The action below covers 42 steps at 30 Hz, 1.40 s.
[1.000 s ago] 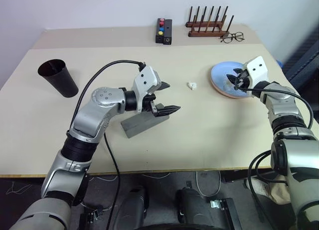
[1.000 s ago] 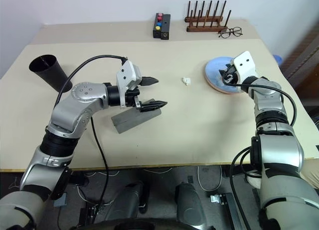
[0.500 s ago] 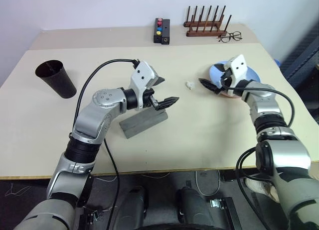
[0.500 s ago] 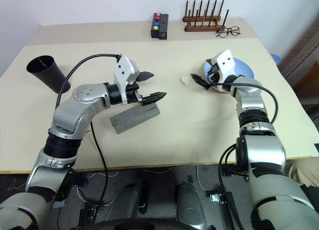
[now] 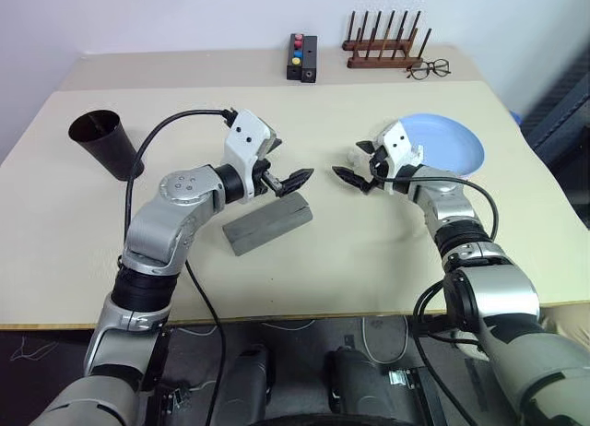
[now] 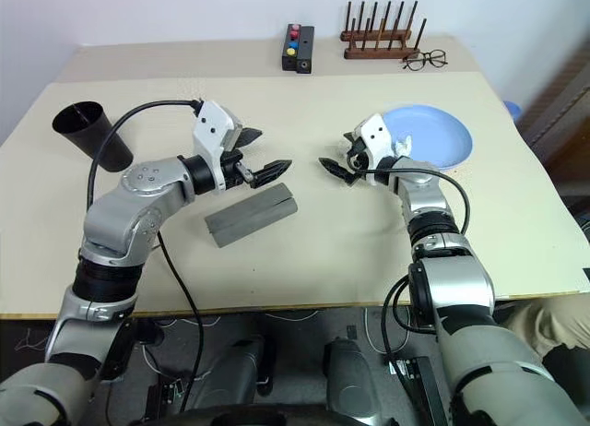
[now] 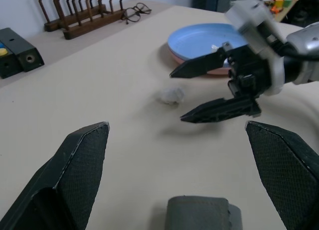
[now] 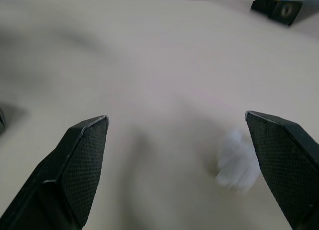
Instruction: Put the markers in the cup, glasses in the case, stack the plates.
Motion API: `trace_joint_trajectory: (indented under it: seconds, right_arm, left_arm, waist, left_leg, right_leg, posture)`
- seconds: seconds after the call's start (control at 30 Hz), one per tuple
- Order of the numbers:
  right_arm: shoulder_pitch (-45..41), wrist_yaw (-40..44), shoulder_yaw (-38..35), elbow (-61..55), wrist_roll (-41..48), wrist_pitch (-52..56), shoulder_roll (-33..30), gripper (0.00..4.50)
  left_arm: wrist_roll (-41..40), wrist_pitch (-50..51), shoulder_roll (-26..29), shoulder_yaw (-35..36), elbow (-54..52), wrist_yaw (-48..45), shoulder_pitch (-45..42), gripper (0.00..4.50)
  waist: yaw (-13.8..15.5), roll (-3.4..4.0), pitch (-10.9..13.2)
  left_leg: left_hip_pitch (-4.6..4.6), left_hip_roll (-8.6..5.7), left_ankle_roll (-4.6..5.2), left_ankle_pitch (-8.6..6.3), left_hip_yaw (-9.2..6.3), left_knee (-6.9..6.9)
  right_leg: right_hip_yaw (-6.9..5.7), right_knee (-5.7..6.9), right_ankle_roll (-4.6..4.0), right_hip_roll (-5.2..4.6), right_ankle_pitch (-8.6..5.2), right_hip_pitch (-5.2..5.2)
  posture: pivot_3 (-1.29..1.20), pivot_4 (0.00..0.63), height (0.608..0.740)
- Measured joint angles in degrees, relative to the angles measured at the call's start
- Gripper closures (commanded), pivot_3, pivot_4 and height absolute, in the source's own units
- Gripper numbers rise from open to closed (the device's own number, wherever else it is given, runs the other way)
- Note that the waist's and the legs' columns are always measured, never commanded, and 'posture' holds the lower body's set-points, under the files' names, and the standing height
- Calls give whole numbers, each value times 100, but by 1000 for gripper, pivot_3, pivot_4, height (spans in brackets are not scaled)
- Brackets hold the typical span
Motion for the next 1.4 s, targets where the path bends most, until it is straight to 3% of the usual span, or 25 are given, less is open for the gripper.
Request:
trace_joint_trajectory:
  seconds: [0.67, 0.77, 1.0, 1.4]
  right_arm:
    - [-323, -1025, 8, 616, -285, -92, 243, 21]
    - [-323, -1121, -1, 635, -323, -88, 243, 868]
    - [-323, -1174, -16, 664, -332, -79, 239, 4362]
    - [-322, -1122, -79, 584, -360, -363, 94, 4446]
  left_arm:
    - [-430, 588, 423, 77, -990, 22, 441, 0]
    - [-438, 595, 431, 77, -991, 36, 440, 0]
    - [-523, 596, 432, 76, -995, 44, 440, 0]
    - [-523, 411, 302, -12, -821, 18, 426, 0]
  waist:
    - [-5, 0, 0]
    - [-4, 0, 0]
    - [-5, 0, 0]
    - [-1, 0, 0]
  left_leg:
    - [0, 0, -2, 0, 0, -1]
    - [0, 0, -1, 0, 0, -1]
    - [0, 0, -1, 0, 0, -1]
    - [0, 0, -1, 0, 1, -1]
  right_leg:
    - [1, -1, -1, 1, 0, 1]
    - [1, -1, -1, 1, 0, 1]
    - [1, -1, -1, 1, 0, 1]
    - [1, -2, -1, 1, 0, 2]
  posture:
    - [0, 150, 740]
    - [0, 150, 740]
    - [0, 150, 740]
    - [0, 150, 740]
